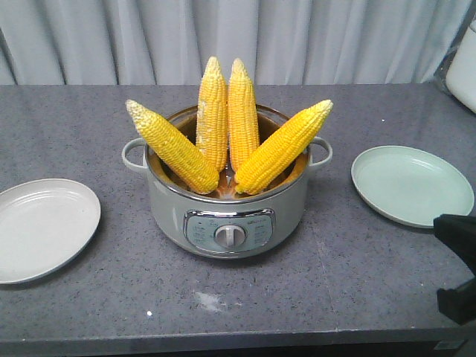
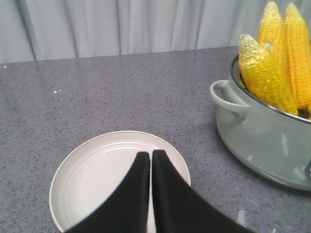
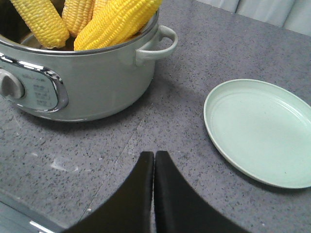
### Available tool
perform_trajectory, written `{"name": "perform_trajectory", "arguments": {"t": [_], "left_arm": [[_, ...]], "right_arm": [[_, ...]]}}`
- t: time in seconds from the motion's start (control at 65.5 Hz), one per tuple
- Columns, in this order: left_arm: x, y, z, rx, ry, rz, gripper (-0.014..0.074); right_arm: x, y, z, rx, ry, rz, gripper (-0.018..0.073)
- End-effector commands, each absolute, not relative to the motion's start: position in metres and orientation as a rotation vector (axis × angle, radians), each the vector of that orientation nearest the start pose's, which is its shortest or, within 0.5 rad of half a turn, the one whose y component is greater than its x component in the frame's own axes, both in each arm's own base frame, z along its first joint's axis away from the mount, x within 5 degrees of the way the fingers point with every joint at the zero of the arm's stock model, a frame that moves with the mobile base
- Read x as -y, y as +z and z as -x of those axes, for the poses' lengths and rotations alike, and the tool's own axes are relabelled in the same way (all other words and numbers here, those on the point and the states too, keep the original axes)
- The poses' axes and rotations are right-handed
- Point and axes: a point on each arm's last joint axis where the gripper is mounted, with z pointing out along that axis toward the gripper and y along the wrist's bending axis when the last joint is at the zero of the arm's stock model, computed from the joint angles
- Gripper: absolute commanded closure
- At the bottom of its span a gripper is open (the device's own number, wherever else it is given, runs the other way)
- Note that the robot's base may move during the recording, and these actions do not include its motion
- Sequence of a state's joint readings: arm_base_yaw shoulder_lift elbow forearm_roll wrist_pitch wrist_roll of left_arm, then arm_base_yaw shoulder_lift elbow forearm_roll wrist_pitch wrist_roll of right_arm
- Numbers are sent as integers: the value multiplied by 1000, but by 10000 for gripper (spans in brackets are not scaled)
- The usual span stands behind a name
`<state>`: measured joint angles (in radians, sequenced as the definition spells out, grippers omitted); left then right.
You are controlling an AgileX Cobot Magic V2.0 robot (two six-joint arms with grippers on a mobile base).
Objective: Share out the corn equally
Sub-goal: 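Move the right gripper over the pot toward the nearest corn cob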
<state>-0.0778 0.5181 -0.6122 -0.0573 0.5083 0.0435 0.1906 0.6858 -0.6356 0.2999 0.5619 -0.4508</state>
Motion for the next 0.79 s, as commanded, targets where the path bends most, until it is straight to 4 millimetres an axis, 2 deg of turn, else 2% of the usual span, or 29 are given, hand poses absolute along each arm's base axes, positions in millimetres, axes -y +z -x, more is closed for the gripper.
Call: {"name": "perform_trajectory", "arguments": {"t": [0.0, 0.031, 0.076, 0.336, 0.458, 0.641, 0.702, 0.779], "left_arm": [[13, 353, -109, -1828, -110, -87, 603], [13, 358, -113, -1872, -107, -91, 603], [14, 366, -117, -1892, -108, -94, 603], [20, 396, -145, -1976, -165, -84, 603], [25, 397, -153, -1961, -253, -46, 603], [25, 395, -157, -1970, -252, -44, 593], [25, 392, -158, -1991, -241, -59, 560], [25, 389, -160, -2022, -225, -89, 485]], "right_arm": [[-40, 338, -143, -1883, 165, 401, 562], [-43, 341, -148, -1898, 241, 328, 562], [-44, 346, -151, -1910, 262, 313, 562], [-53, 371, -168, -2024, 312, 395, 562], [-55, 376, -173, -2034, 313, 410, 562], [-55, 376, -173, -2034, 308, 413, 549], [-55, 375, -173, -2038, 308, 416, 519], [-55, 374, -172, -2050, 309, 425, 440]]}}
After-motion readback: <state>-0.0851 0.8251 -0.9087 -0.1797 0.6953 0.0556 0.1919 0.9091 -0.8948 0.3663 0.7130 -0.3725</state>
